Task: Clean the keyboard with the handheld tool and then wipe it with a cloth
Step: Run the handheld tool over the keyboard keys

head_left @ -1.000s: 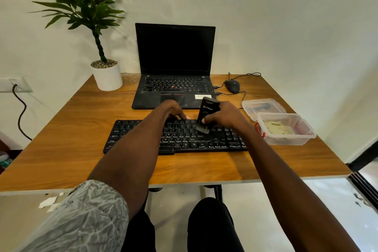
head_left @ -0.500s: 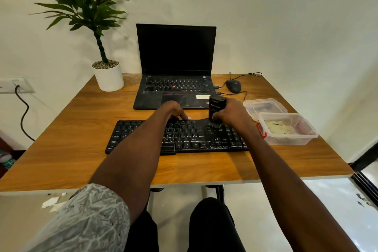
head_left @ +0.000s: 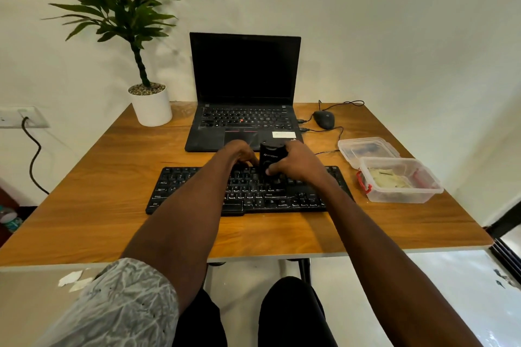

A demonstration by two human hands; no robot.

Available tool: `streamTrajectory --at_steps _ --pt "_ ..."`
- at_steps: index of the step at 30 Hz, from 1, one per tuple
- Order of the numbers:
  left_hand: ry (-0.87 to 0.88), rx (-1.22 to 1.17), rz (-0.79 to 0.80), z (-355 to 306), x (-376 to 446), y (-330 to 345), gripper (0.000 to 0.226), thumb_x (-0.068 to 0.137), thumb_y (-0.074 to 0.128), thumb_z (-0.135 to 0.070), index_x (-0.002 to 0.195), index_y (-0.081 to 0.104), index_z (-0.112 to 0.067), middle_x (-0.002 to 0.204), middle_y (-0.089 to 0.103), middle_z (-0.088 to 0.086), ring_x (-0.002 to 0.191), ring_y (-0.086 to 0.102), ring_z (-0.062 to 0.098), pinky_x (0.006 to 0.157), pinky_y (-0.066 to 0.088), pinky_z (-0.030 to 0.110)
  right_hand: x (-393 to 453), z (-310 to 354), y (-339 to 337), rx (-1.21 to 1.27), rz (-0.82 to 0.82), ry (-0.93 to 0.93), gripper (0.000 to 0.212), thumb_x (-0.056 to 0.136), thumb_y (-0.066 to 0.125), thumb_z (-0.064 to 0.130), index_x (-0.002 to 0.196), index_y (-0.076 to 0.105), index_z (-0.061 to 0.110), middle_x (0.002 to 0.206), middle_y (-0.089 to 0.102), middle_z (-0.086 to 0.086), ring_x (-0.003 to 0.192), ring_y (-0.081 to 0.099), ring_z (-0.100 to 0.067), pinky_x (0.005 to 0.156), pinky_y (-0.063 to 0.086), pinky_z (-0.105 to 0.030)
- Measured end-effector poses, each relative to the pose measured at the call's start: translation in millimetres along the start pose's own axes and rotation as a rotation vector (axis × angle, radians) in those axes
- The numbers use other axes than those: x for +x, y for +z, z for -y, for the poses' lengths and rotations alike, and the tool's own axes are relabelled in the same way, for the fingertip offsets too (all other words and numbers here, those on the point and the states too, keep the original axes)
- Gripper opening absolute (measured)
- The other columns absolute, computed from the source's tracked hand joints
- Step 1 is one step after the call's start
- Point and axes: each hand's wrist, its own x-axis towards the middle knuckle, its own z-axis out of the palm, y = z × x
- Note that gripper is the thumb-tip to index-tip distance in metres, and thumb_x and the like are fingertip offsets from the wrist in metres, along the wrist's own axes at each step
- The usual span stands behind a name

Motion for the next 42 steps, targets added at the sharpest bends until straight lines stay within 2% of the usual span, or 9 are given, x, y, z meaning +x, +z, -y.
streamTrajectory --at_steps 3,8,13,19,24,28,31,37,42 --pt "-0.007 -0.012 -0.015 1 2 0 0.046 0.089 0.068 -0.023 0.127 0.055 0.0 0.129 0.056 0.012 0.122 0.052 0.03 0.098 0.042 0.039 0 -5 -9 0.059 0.009 0.071 0.043 0.068 0.084 0.017 0.106 0.062 0.015 0.1 0.067 -0.002 0.088 0.065 -0.019 0.071 0.053 -0.03" --pt "-0.01 -0.063 0.06 0 6 0 0.033 0.087 0.07 -0.023 0.109 0.061 0.0 0.115 0.058 0.012 0.097 0.056 0.026 0.094 0.043 0.04 1 -8 -33 -0.22 -0.131 0.187 0.043 0.069 0.082 0.02 0.107 0.066 0.01 0.104 0.069 -0.008 0.088 0.063 -0.023 0.075 0.054 -0.034" --pt "-0.016 0.008 0.023 1 5 0 0.043 0.089 0.068 -0.025 0.124 0.057 -0.001 0.119 0.058 0.01 0.117 0.053 0.029 0.098 0.043 0.04 -4 3 -8 0.012 0.05 0.068 0.046 0.069 0.083 0.019 0.109 0.061 0.015 0.1 0.065 0.0 0.086 0.061 -0.016 0.066 0.047 -0.025" --pt "-0.026 -0.036 0.076 -1 5 -1 0.031 0.09 0.066 -0.019 0.115 0.062 -0.002 0.091 0.059 0.007 0.097 0.054 0.025 0.1 0.044 0.041 -2 -22 -40 -0.126 -0.168 0.203 0.046 0.072 0.082 0.02 0.113 0.064 0.009 0.108 0.068 -0.009 0.089 0.063 -0.022 0.076 0.051 -0.032" --pt "0.012 -0.042 0.089 -8 9 -1 0.031 0.091 0.065 -0.016 0.118 0.062 -0.001 0.109 0.064 0.01 0.097 0.054 0.025 0.097 0.044 0.042 -12 -25 -30 0.178 0.022 0.154 0.043 0.07 0.082 0.015 0.108 0.063 0.015 0.104 0.07 -0.006 0.088 0.067 -0.02 0.081 0.057 -0.038" --pt "0.092 -0.072 0.074 -13 15 8 0.017 0.085 0.073 -0.023 0.088 0.067 -0.008 0.094 0.064 0.006 0.082 0.052 0.02 0.082 0.043 0.037 -7 -41 -42 0.011 -0.192 0.203 0.046 0.072 0.082 0.023 0.113 0.064 0.014 0.101 0.071 -0.006 0.078 0.067 -0.018 0.069 0.057 -0.034" --pt "0.14 -0.078 0.049 -21 16 15 0.014 0.086 0.072 -0.02 0.087 0.07 -0.007 0.101 0.068 0.008 0.091 0.059 0.025 0.088 0.049 0.039 -8 -38 -38 0.094 -0.051 0.16 0.046 0.068 0.084 0.02 0.109 0.064 0.017 0.1 0.071 -0.005 0.082 0.069 -0.02 0.079 0.059 -0.041" --pt "0.138 -0.067 0.028 -25 12 20 0.043 0.079 0.078 -0.029 0.109 0.065 -0.001 0.116 0.063 0.012 0.109 0.057 0.031 0.098 0.046 0.046 -11 -54 -50 -0.023 -0.261 0.207 0.043 0.071 0.081 0.023 0.11 0.066 0.013 0.1 0.072 -0.008 0.084 0.067 -0.021 0.079 0.057 -0.04" --pt "0.204 -0.062 0.027 -28 17 27 0.047 0.073 0.082 -0.028 0.108 0.067 -0.002 0.112 0.068 0.012 0.104 0.062 0.03 0.093 0.05 0.045 -12 -55 -51 0.054 -0.119 0.187 0.048 0.069 0.083 0.021 0.113 0.065 0.015 0.101 0.071 -0.006 0.085 0.067 -0.02 0.069 0.053 -0.031"
